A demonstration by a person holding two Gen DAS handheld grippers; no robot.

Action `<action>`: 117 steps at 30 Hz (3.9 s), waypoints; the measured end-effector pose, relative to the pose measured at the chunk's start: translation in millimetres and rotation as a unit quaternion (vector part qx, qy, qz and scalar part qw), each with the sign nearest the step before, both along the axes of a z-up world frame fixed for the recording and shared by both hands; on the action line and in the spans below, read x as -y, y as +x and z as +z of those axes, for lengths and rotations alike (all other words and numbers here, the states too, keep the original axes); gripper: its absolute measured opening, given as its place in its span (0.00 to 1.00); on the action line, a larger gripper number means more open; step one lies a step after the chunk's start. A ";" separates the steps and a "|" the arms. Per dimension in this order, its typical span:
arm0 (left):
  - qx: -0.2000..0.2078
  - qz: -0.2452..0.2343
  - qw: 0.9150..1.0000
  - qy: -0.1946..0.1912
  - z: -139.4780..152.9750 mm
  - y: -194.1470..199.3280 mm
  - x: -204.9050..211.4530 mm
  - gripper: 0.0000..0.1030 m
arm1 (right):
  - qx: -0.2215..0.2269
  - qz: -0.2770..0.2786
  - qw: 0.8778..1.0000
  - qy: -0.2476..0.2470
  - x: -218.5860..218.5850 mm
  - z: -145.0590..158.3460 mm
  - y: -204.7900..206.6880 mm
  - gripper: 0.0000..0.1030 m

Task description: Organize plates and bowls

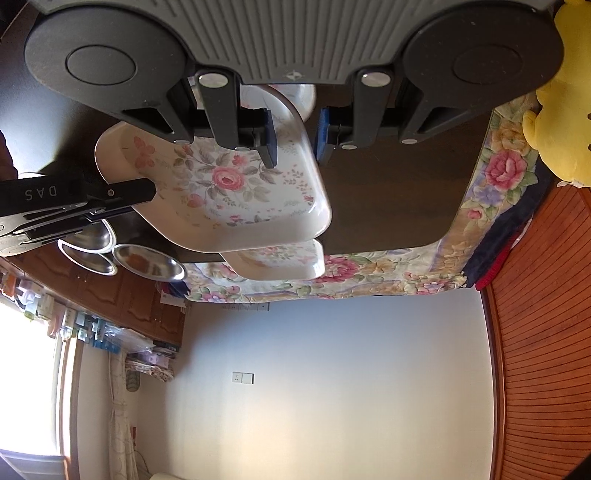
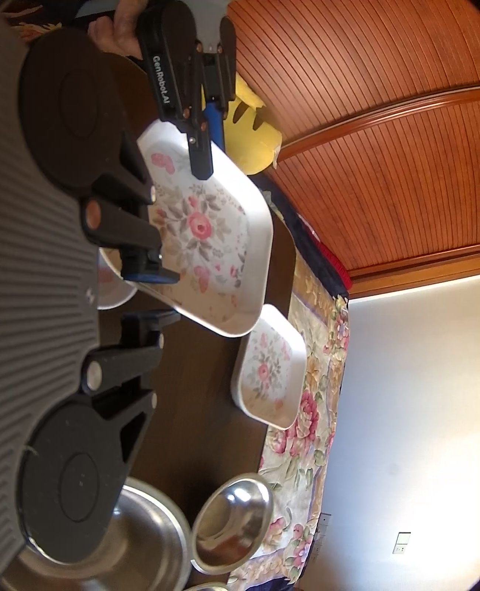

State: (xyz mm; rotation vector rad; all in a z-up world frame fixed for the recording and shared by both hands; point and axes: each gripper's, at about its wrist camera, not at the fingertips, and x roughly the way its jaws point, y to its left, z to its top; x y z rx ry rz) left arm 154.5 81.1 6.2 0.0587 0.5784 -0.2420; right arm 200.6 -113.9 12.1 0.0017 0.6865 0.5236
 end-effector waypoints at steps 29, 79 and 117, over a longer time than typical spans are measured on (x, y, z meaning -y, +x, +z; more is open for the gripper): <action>-0.014 0.008 1.000 0.001 -17.1 -37.3 1.5 0.23 | -0.006 0.016 1.000 -0.001 5.1 -18.1 -35.8 0.16; -0.026 0.029 0.999 -0.002 -41.8 -44.6 -5.4 0.31 | 0.059 -0.017 0.997 0.042 11.1 -45.5 -71.6 0.19; 0.032 0.017 0.999 -0.008 20.7 88.3 -24.6 0.75 | 0.103 -0.012 0.995 -0.010 37.3 41.0 15.7 0.41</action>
